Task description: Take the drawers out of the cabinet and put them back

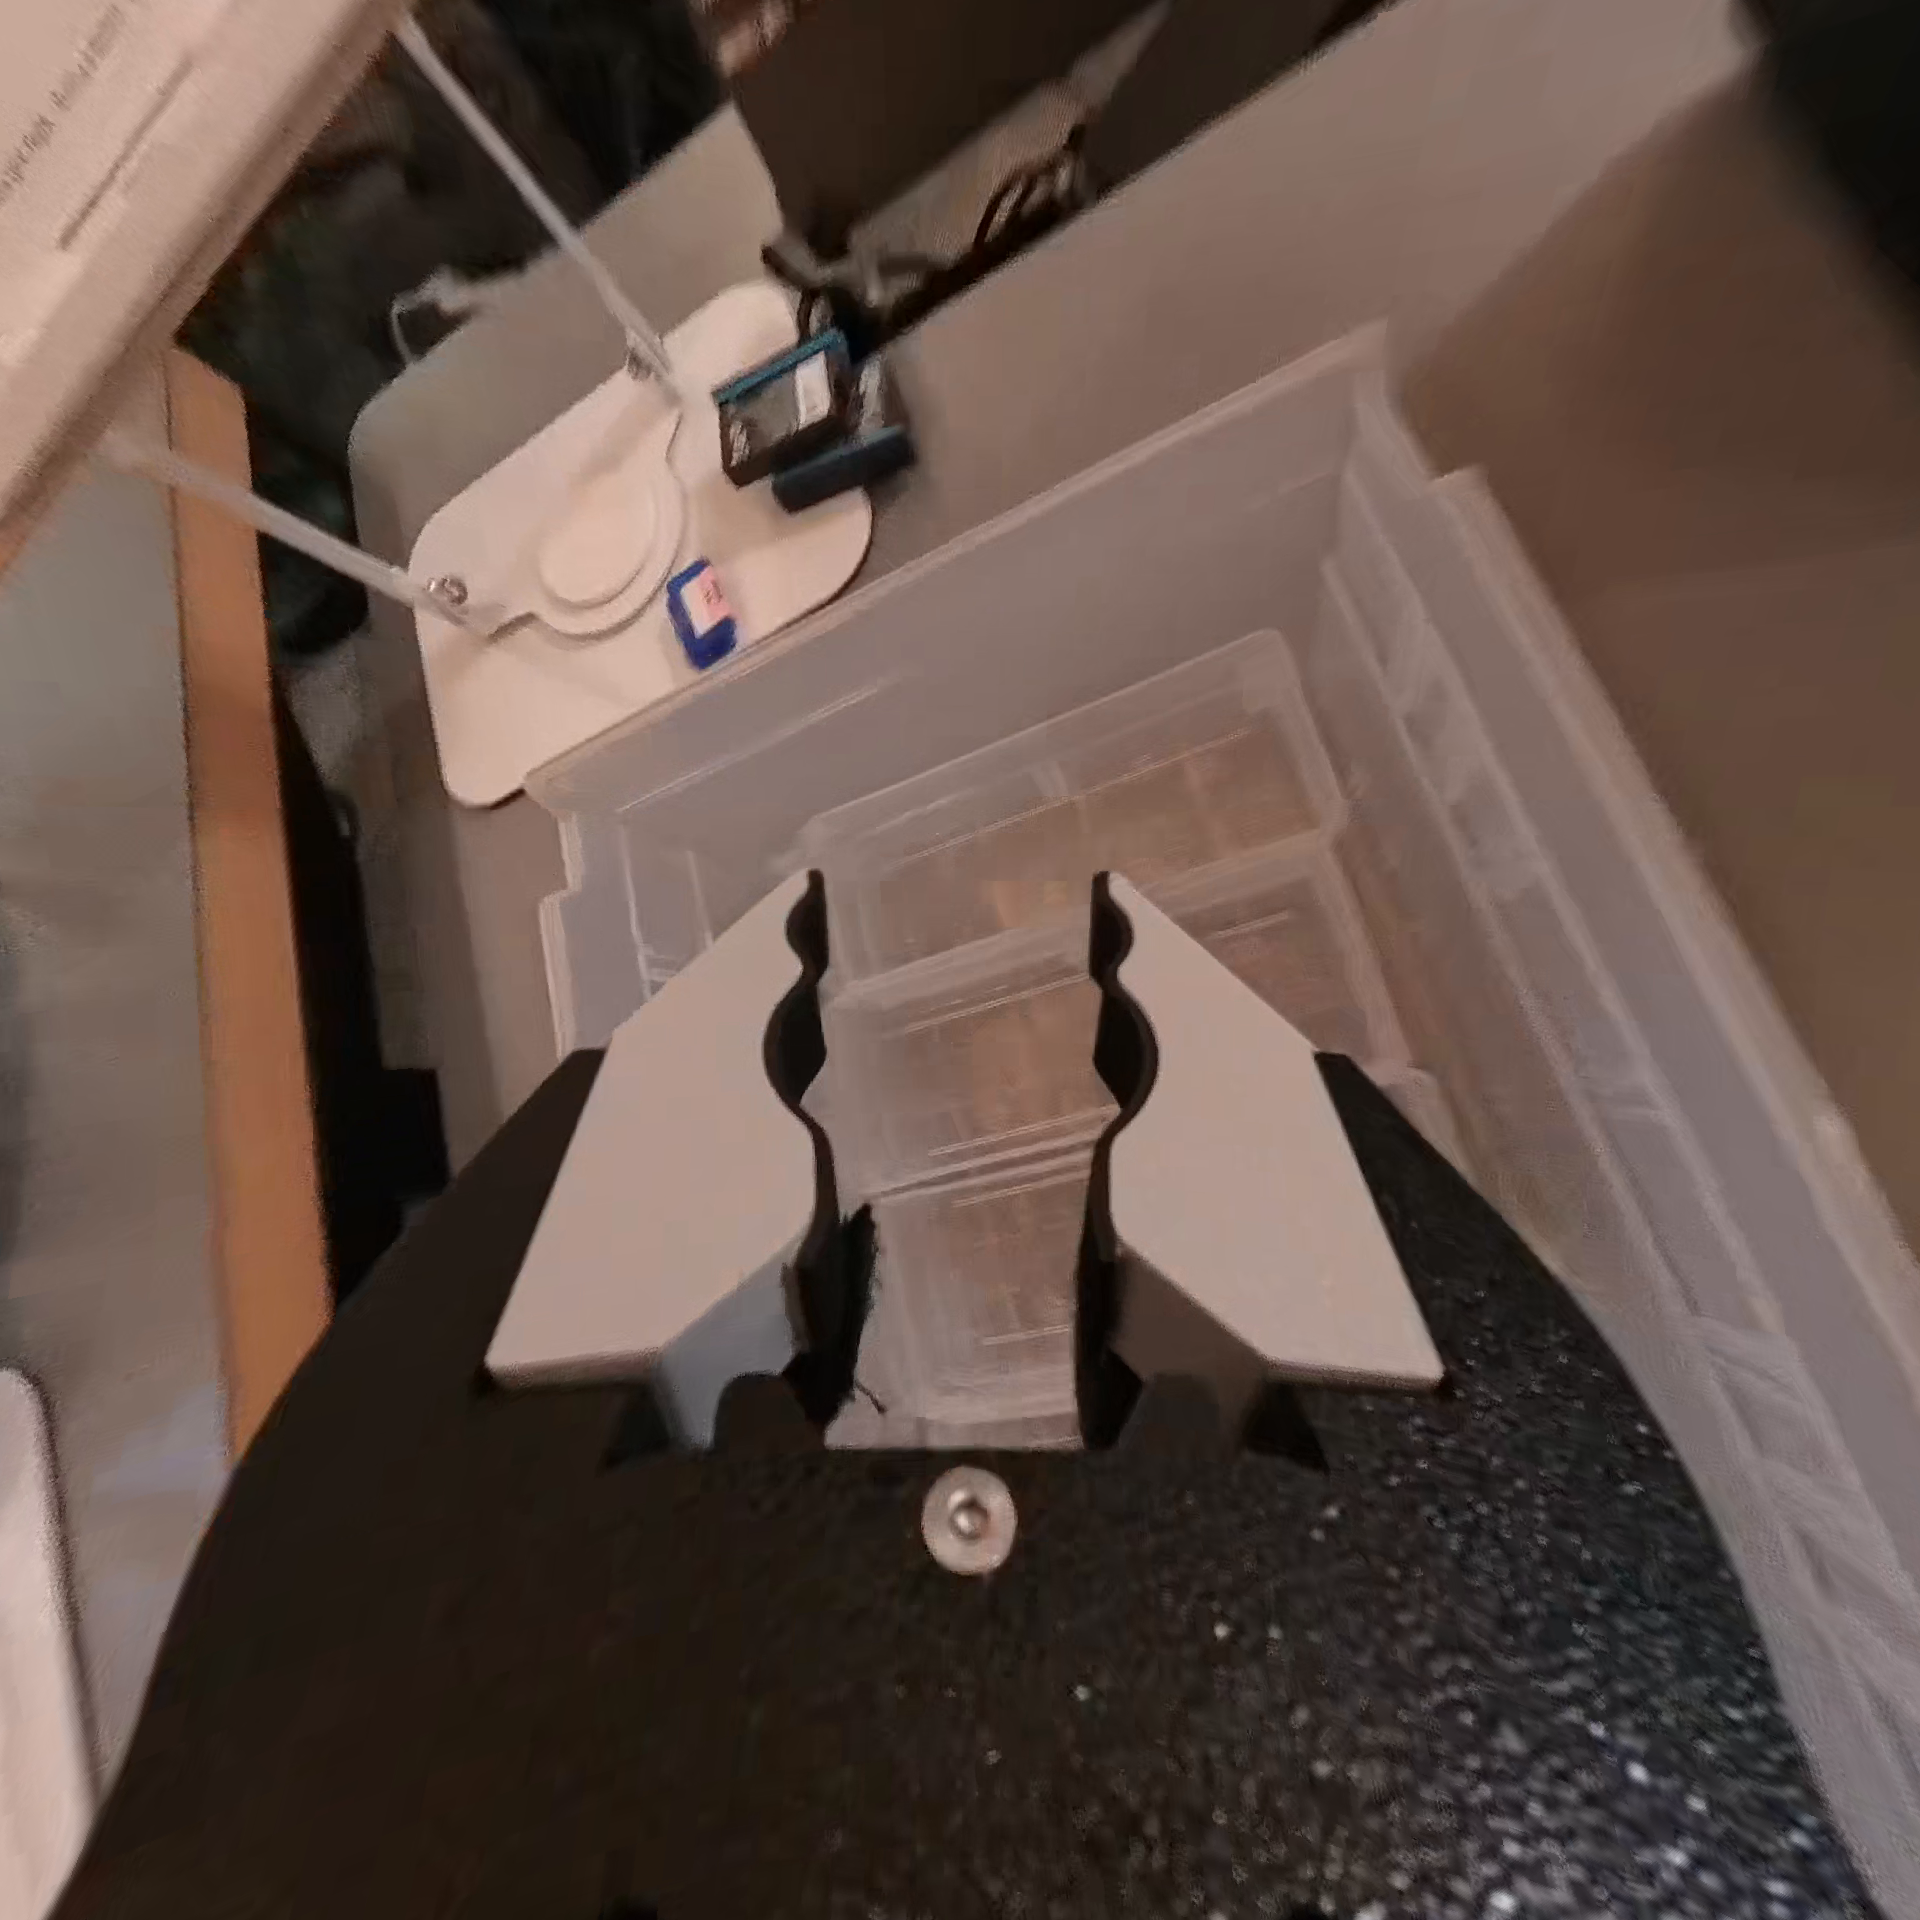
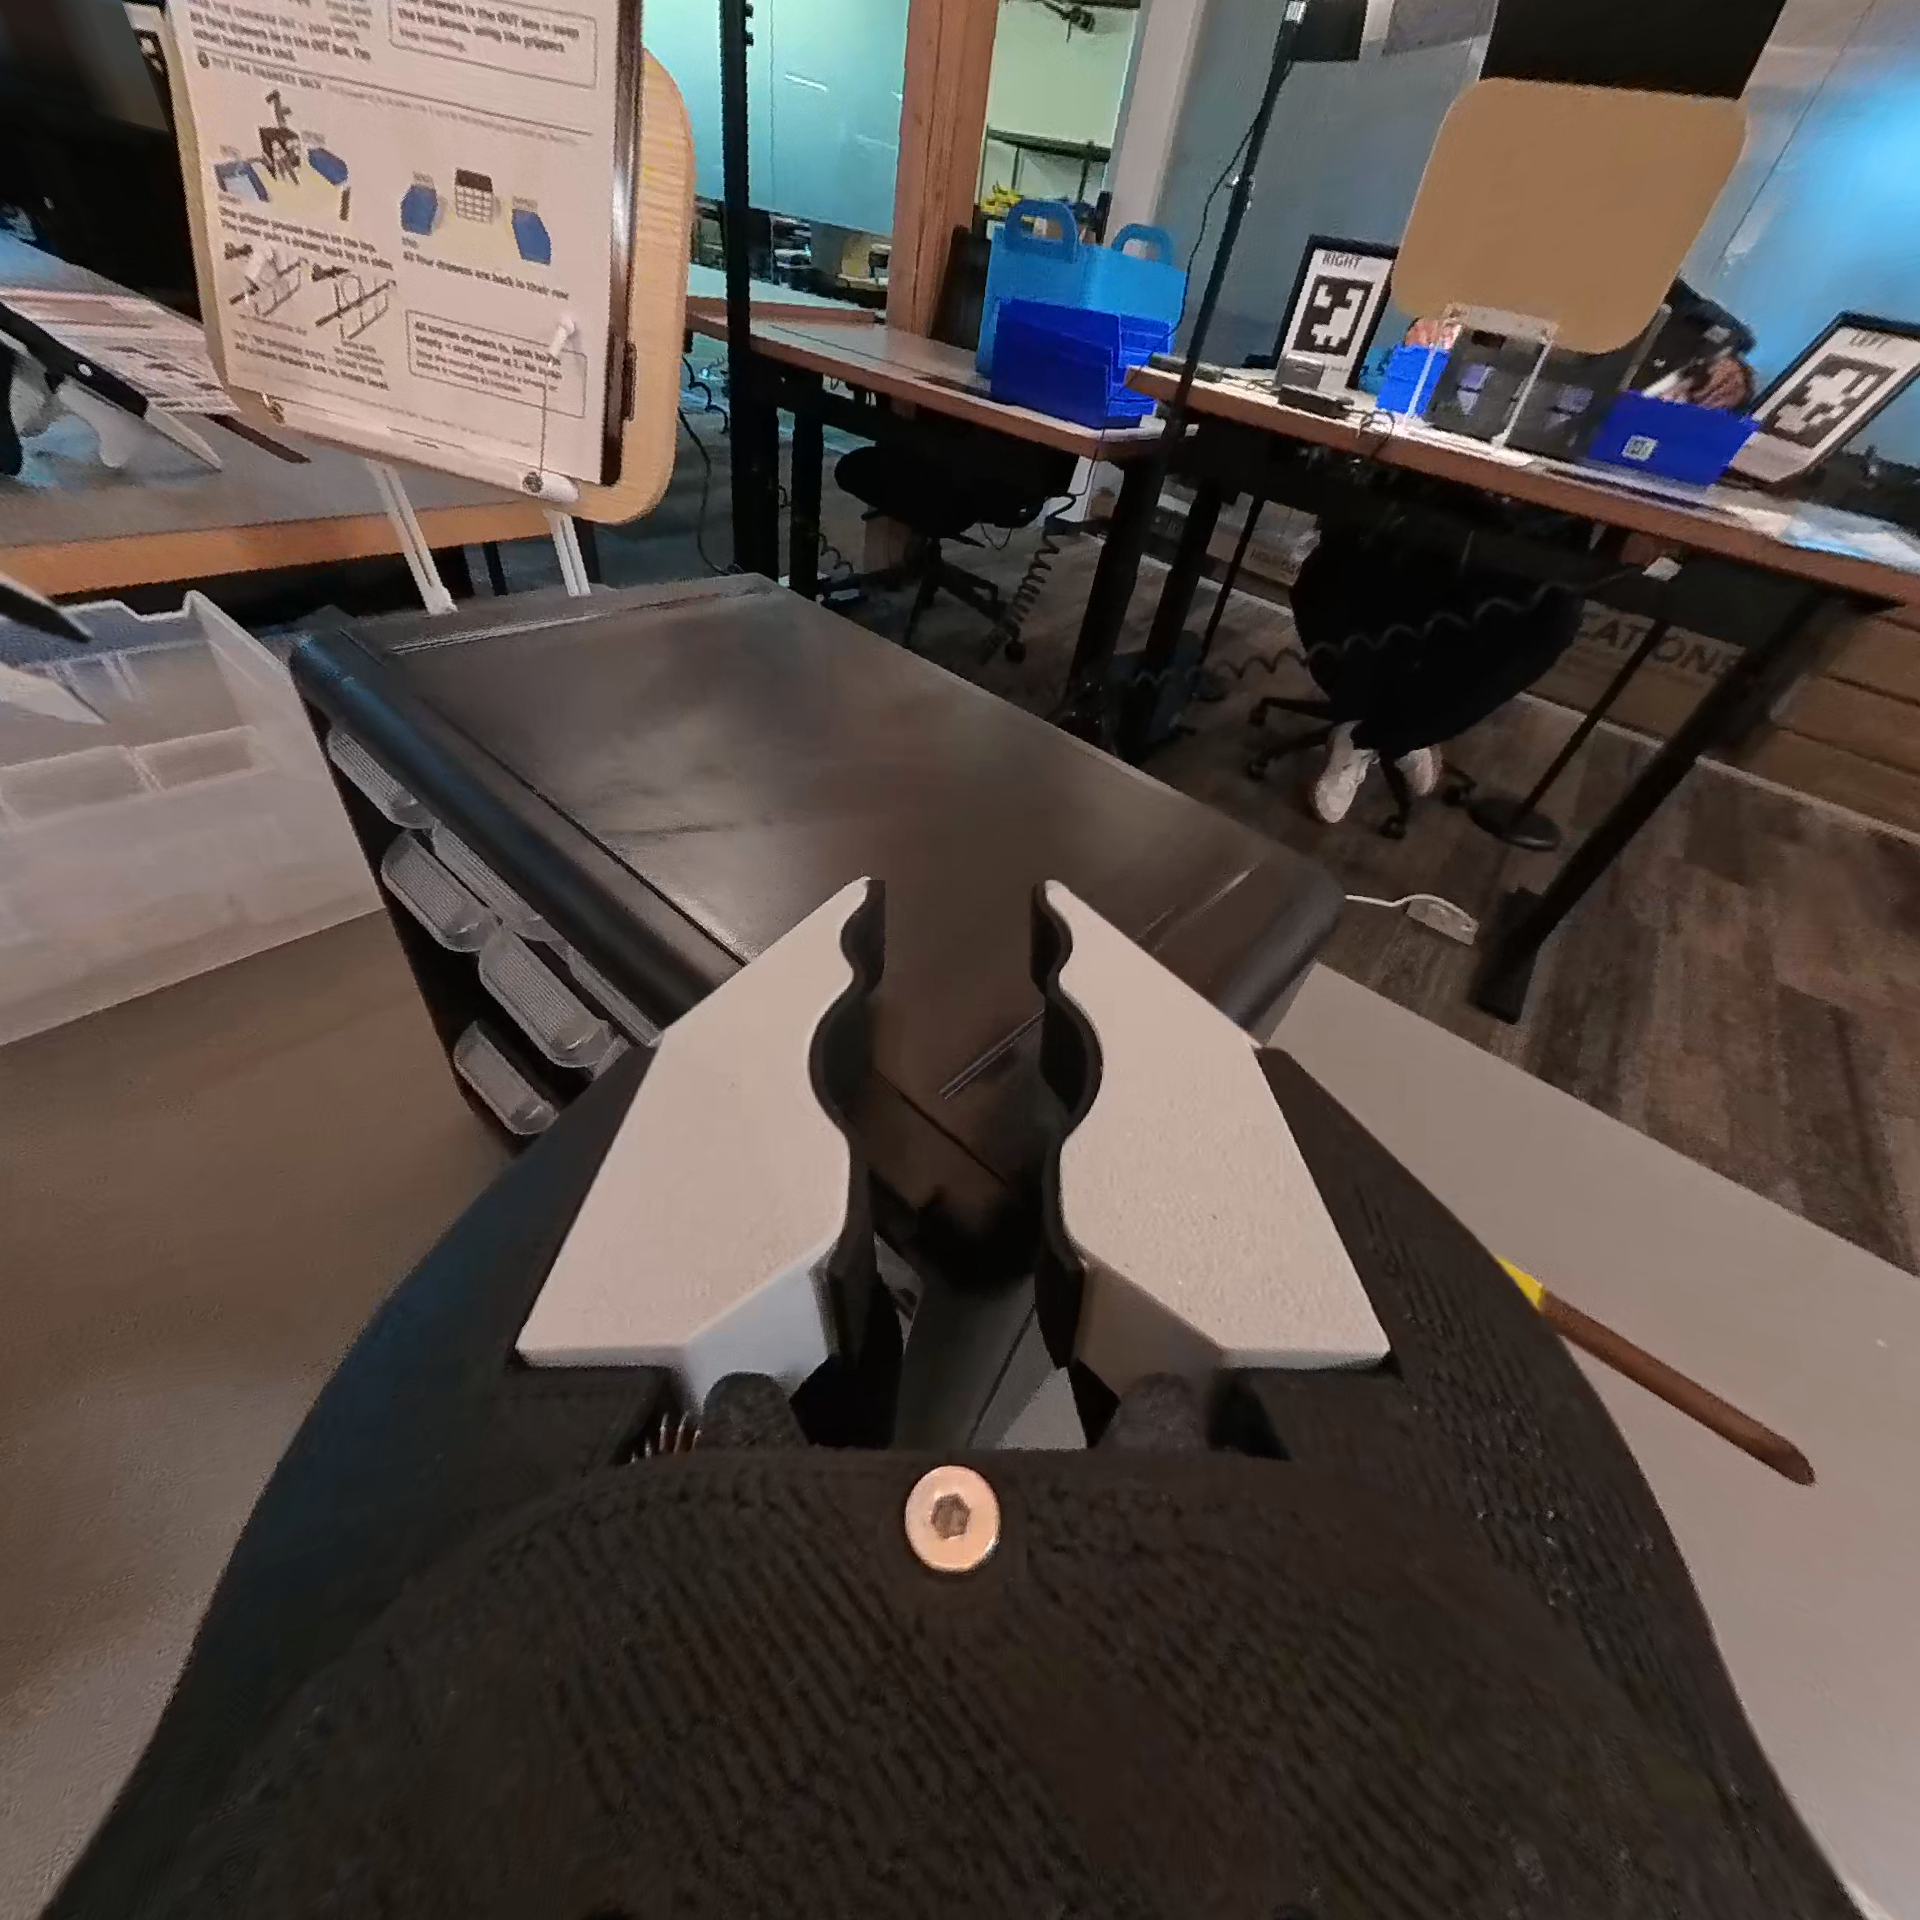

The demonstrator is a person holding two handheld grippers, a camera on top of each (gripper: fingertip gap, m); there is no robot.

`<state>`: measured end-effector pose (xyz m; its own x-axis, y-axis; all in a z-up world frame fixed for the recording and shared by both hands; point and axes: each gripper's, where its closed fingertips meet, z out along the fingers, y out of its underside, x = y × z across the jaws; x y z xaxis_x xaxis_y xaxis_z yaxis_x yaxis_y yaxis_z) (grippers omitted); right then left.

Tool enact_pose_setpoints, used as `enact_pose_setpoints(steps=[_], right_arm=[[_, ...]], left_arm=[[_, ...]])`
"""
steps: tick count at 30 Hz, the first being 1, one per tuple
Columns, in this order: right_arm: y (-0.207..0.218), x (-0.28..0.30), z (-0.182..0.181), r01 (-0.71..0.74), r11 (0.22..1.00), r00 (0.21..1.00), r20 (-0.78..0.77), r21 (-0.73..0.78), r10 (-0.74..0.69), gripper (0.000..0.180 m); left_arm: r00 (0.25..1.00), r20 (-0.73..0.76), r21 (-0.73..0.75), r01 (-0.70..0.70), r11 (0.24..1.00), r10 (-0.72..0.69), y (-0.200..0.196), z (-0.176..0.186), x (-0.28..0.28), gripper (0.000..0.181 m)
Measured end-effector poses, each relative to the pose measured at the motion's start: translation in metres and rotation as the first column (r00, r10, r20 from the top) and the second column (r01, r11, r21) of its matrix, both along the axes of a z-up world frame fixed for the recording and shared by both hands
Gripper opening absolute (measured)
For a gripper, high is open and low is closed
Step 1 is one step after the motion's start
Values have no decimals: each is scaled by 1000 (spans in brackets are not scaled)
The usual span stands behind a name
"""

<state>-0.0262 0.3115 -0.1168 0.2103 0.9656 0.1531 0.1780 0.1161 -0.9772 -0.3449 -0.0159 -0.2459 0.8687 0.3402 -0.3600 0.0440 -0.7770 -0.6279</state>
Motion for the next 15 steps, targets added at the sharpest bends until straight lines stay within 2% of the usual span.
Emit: enact_pose_setpoints(steps=[2,6,10,15], right_arm=[[-1,-2,1,-3,1000,1000,-1,19,3,31],[-10,-3,17,-54,998,995,-82,10,55,30],[-10,-3,20,-55,998,994,-93,8,56,29],[-5,-4,13,-45,999,997,-61,3,45,31]], left_arm=[[998,39,-100,-48,994,52,4,-15,-18,51],[961,222,-192,-125,973,167,8,-44,-39,57],[953,201,-274,-166,947,225,-1,-59,-60,54],[927,274,-275,-179,945,256,-2,-74,-64,47]])
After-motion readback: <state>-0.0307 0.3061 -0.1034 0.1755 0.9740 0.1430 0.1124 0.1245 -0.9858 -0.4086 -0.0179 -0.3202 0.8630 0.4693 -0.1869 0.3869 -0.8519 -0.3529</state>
